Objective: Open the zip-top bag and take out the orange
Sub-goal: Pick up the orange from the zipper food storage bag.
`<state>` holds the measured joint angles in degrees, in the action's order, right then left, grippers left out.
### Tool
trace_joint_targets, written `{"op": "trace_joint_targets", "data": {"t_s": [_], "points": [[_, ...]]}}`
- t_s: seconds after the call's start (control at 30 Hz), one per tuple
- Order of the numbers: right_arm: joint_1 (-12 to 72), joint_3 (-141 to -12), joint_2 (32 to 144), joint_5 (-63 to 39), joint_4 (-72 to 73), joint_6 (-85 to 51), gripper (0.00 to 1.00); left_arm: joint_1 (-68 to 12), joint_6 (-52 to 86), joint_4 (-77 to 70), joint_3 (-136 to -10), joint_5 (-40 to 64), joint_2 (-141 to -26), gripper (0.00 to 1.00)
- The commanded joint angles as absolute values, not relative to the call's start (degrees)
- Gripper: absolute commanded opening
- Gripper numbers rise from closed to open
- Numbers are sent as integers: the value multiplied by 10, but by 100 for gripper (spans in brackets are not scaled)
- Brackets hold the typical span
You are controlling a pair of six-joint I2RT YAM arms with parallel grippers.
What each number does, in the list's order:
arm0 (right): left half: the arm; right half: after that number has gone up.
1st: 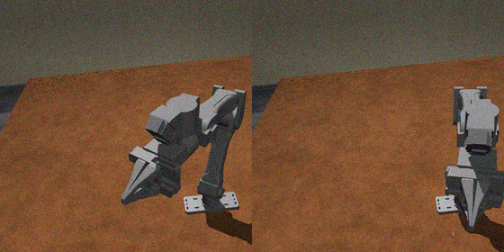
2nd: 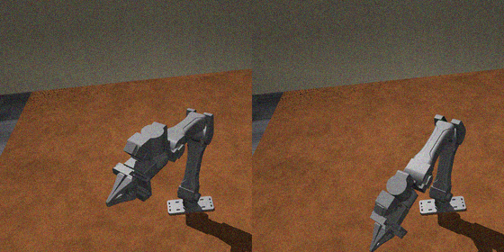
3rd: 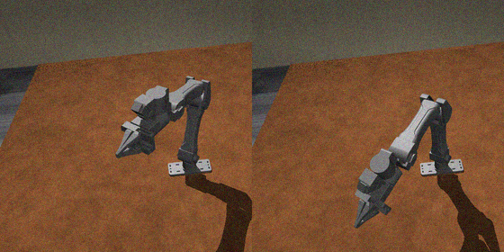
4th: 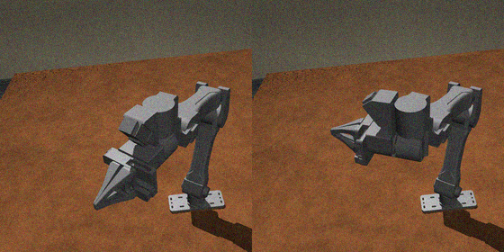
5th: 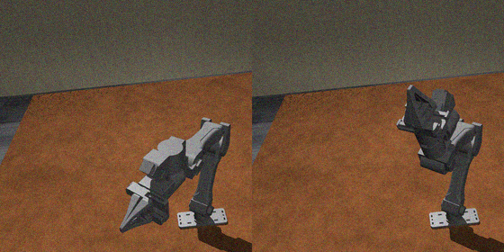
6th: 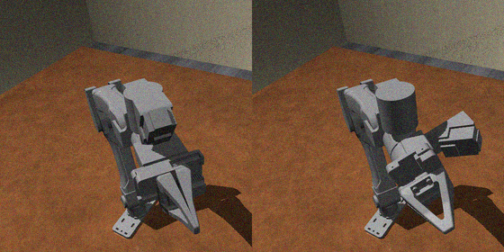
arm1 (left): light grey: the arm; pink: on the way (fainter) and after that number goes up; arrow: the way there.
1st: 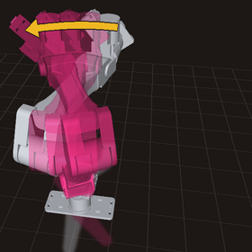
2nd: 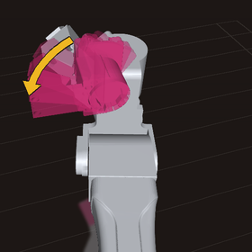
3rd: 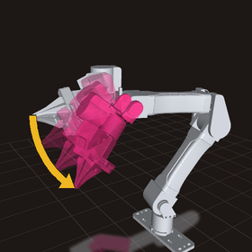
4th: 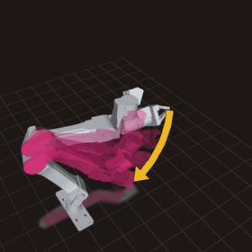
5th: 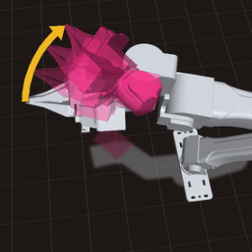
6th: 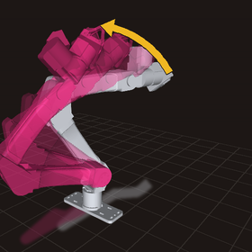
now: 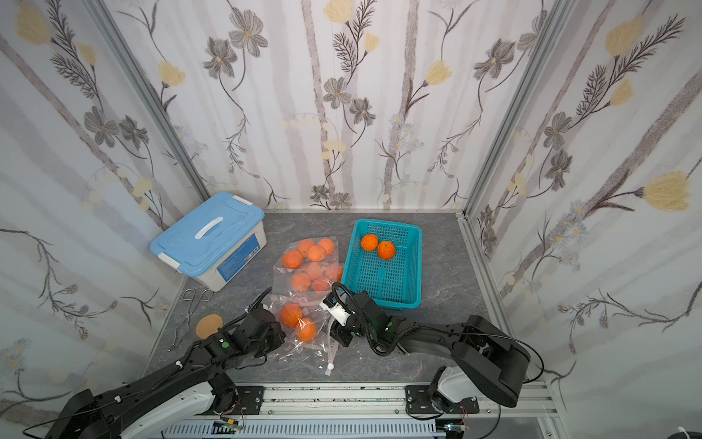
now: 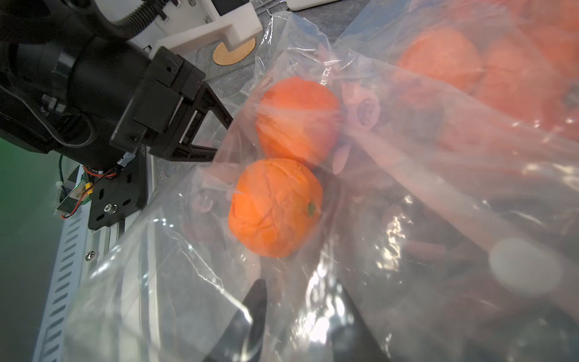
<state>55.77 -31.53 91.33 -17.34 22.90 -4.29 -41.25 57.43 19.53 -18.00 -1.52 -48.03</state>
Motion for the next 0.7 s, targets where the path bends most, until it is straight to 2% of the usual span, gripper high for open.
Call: {"op": "trace_joint_targets", "data": {"t_s": [0.0,0.13,0.4,0.53,0.67], "points": [[558,-325,936,-179,279,-25,34,-406,539,232,-215,-44,-474,7],[558,-313,941,-180,297,-29,33,-377,497,261,-273,-65,-476,9],[558,-309,935,-184,294,-21,32,-284,451,199,-313,-5,-569,3],[558,-306,934,-200,299,-19,37,-277,443,175,-320,10,-616,0],[559,-305,937,-227,308,-16,47,-278,472,122,-276,52,-633,0]]}}
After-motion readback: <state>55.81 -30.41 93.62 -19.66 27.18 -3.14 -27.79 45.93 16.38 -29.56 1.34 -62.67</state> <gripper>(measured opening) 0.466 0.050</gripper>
